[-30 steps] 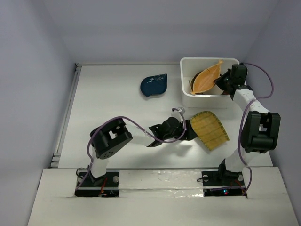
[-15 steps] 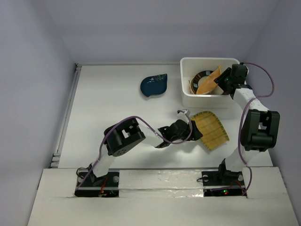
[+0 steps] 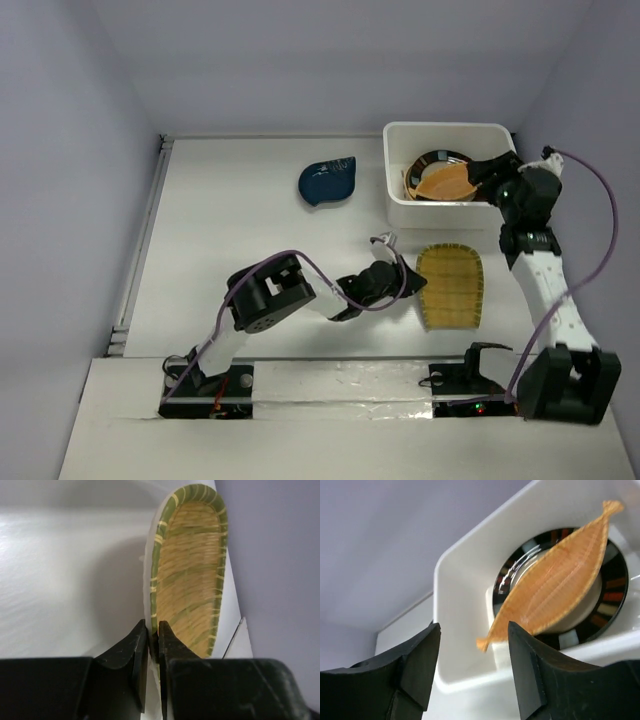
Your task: Place the plates into the plastic bin on the countertop
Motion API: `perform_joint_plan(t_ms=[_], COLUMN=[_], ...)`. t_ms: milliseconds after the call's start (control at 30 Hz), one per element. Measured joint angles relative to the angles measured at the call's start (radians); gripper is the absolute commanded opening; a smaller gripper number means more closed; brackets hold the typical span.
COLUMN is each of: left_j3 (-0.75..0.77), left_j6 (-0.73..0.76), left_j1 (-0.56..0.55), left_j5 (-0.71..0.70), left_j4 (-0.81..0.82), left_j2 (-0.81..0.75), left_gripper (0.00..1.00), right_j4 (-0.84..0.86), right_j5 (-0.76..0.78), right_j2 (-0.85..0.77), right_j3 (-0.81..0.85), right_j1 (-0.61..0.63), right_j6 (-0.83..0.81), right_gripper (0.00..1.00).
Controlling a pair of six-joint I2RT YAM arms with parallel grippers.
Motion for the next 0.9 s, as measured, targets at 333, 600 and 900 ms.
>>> perform_joint_plan(t_ms=[333, 600, 900], left_j3=[-0.48, -0.724, -0.732], left_j6=[-0.005, -0.014, -0.013], left_j1=[0.041, 0.203, 0.357], left_j5=[0.021, 0.127, 0.267], left_j4=[0.104, 0.093, 0.063], left_j2=[-0.353, -0.682, -0.84], left_gripper=[0.0, 0.0, 0.0], right_j4=[0.065, -0.055, -0.047], right_j5=[-0.233, -0.299, -0.376], right_j2=[-0.431, -0.649, -0.463], right_j3=[-0.448, -0.523, -0.574], right_j1=[0.082, 0.114, 0.281], right_j6=[-0.002, -0.056, -0.091], right_gripper=[0.74, 0.87, 0.82])
